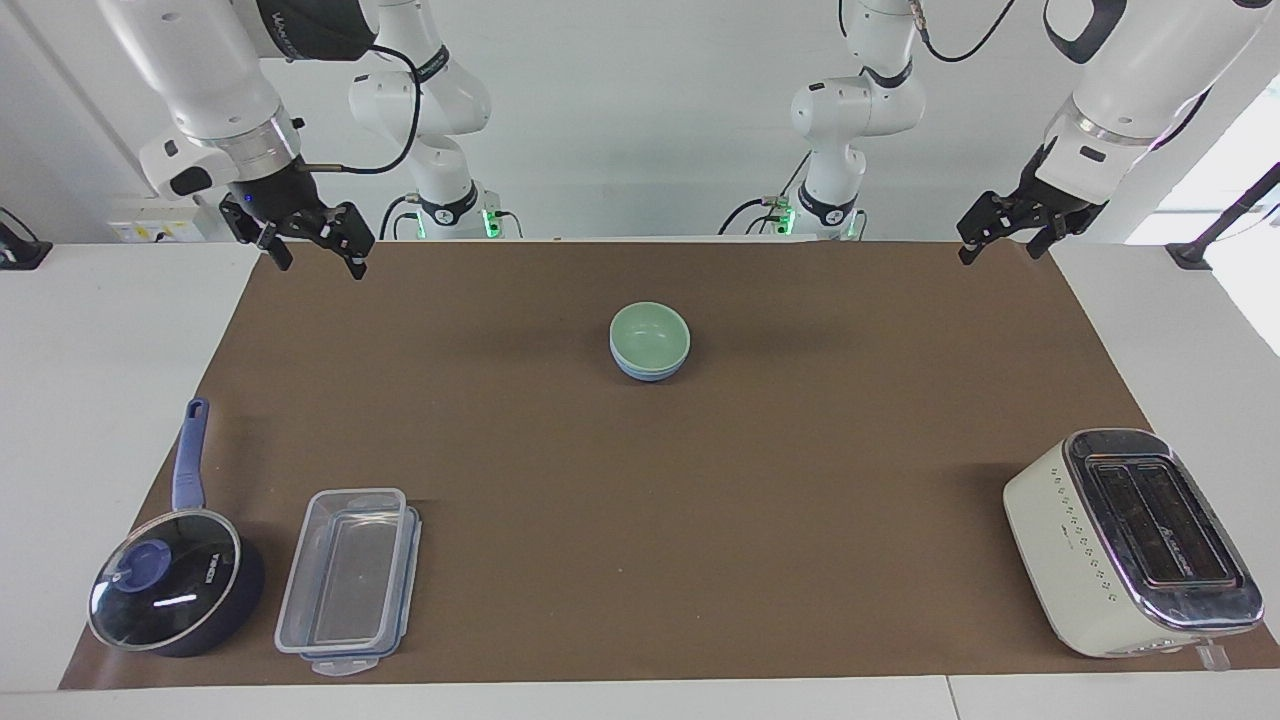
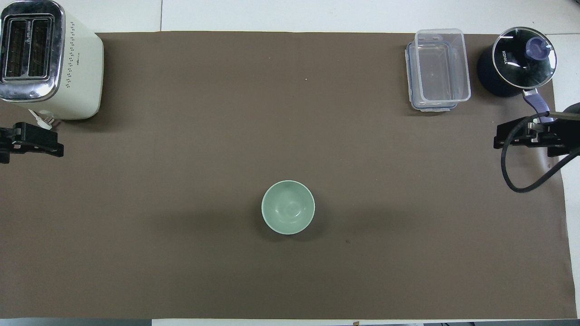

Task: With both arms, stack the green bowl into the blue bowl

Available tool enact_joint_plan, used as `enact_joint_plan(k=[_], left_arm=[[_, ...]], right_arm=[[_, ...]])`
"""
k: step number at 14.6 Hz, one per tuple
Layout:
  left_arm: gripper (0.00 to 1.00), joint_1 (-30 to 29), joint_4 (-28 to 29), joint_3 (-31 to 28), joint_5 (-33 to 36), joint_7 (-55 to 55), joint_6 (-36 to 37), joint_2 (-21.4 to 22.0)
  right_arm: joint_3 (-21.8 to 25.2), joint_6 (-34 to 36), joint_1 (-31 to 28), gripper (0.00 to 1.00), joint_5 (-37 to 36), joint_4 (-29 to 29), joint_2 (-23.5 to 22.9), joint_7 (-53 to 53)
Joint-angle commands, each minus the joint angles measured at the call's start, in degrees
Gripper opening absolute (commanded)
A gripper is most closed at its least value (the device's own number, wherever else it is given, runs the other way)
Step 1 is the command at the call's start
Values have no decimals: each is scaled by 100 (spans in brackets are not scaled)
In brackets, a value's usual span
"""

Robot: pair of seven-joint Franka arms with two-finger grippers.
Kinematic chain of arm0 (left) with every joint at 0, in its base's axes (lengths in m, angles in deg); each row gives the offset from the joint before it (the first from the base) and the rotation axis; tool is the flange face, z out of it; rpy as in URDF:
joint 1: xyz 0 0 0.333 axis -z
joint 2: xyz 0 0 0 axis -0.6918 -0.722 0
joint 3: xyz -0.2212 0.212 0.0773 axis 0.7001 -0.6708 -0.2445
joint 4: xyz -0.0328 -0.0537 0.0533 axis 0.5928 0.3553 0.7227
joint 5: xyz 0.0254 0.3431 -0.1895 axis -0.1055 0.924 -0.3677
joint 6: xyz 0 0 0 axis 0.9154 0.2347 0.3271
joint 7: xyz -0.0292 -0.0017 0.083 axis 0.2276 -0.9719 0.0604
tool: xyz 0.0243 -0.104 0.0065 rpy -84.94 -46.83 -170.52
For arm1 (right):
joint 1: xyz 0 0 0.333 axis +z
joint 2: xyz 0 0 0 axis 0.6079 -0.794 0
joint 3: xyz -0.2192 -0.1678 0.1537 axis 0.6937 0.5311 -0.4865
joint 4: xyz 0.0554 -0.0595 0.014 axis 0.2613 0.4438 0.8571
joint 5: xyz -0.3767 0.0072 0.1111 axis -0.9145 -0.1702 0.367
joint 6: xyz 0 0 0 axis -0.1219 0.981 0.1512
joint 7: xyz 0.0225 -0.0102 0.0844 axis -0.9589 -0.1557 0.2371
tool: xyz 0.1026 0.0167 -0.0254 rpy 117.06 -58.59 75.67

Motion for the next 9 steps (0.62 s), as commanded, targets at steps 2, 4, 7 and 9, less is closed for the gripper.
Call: enact_joint_plan(k=[2, 4, 7, 9], left_arm=[[100, -58, 125, 36, 111, 8, 18, 129], [100, -58, 125, 36, 111, 8, 18, 129], [100, -58, 125, 36, 111, 17, 18, 129], [100, -58, 125, 36, 111, 8, 18, 129]], right_arm=[[-52, 201, -51, 100, -177, -371, -184, 129], [-52, 210, -16, 100, -239, -399, -290, 129], [-52, 123, -42, 100, -239, -294, -247, 147], [-52, 131, -34, 100, -213, -232, -203, 182]])
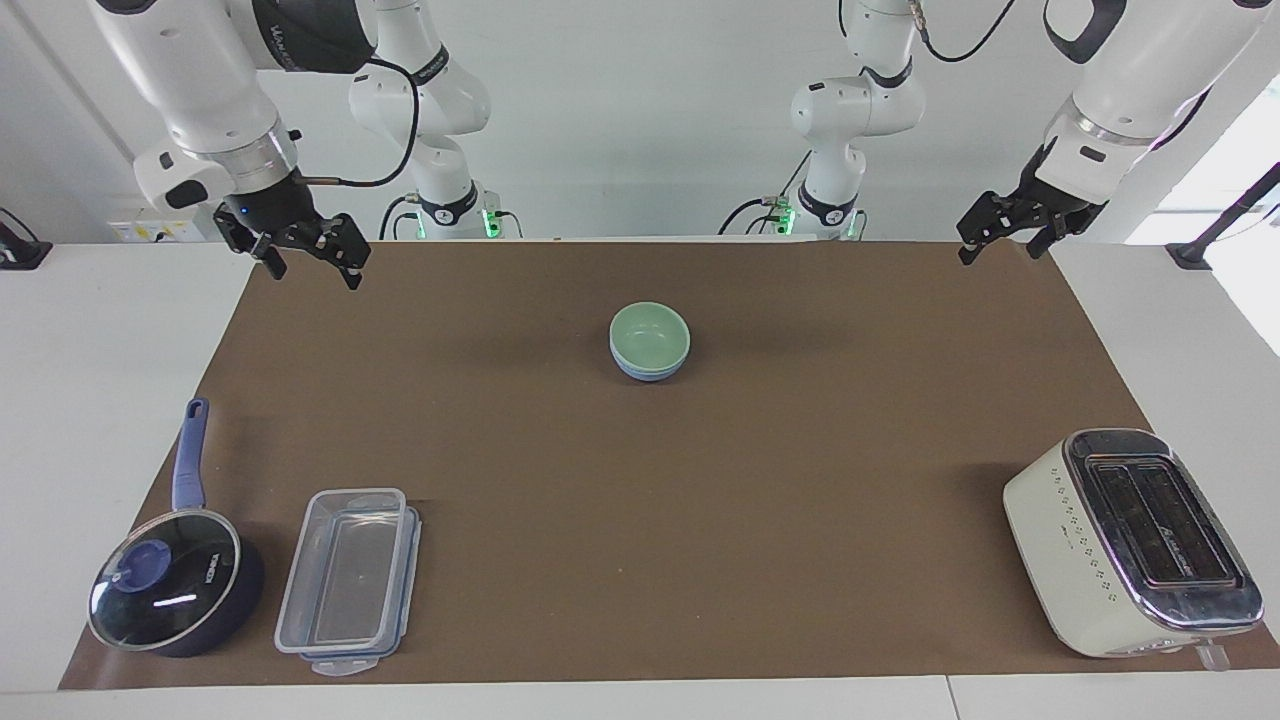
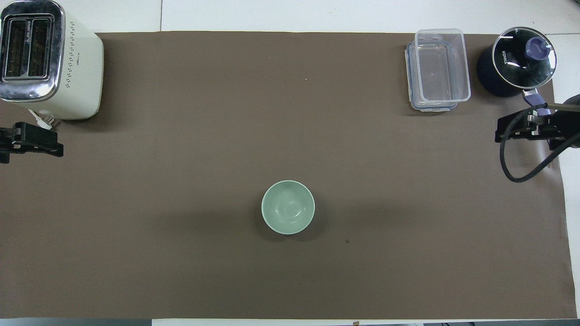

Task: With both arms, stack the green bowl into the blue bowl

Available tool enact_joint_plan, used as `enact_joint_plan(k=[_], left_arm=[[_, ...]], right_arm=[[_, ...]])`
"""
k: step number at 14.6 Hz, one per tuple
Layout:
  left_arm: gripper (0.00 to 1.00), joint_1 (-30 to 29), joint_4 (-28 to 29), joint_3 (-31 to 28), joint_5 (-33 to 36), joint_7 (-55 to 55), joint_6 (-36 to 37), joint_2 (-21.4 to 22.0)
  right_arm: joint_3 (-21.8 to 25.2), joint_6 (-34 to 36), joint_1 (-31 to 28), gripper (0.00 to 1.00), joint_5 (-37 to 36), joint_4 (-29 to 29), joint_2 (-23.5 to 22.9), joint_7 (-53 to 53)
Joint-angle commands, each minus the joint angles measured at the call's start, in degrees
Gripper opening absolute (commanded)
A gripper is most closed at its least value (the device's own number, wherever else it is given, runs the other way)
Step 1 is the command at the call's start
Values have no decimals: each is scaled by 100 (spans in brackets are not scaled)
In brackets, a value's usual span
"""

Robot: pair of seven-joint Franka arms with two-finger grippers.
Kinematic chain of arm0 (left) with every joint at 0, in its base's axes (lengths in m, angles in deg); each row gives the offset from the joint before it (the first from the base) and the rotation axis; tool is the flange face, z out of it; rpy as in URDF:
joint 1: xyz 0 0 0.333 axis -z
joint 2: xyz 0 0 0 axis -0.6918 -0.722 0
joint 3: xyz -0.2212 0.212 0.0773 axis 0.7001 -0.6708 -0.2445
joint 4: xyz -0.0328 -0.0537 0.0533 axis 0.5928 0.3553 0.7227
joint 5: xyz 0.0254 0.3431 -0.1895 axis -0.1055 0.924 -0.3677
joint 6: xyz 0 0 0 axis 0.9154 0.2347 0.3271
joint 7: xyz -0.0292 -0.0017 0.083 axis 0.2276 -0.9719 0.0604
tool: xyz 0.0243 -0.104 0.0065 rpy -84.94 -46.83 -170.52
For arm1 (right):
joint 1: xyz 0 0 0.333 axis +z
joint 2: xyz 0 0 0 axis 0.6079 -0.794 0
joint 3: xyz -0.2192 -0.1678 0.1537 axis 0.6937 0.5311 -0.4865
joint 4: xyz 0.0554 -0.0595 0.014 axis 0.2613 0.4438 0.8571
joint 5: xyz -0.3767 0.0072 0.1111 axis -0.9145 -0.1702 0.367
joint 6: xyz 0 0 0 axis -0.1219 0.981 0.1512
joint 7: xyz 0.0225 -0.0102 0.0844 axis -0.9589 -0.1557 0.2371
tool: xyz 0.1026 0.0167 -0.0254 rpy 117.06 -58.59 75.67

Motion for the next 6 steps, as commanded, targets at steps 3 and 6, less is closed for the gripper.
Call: enact_joint_plan(k=[3, 6], left_arm=[[100, -58, 125, 36, 102, 17, 18, 129], [100, -58, 125, 36, 111, 8, 18, 129]], right_arm=[[-37, 99, -70, 100, -11, -41, -2, 205], [-28, 99, -88, 100, -2, -32, -2, 196]])
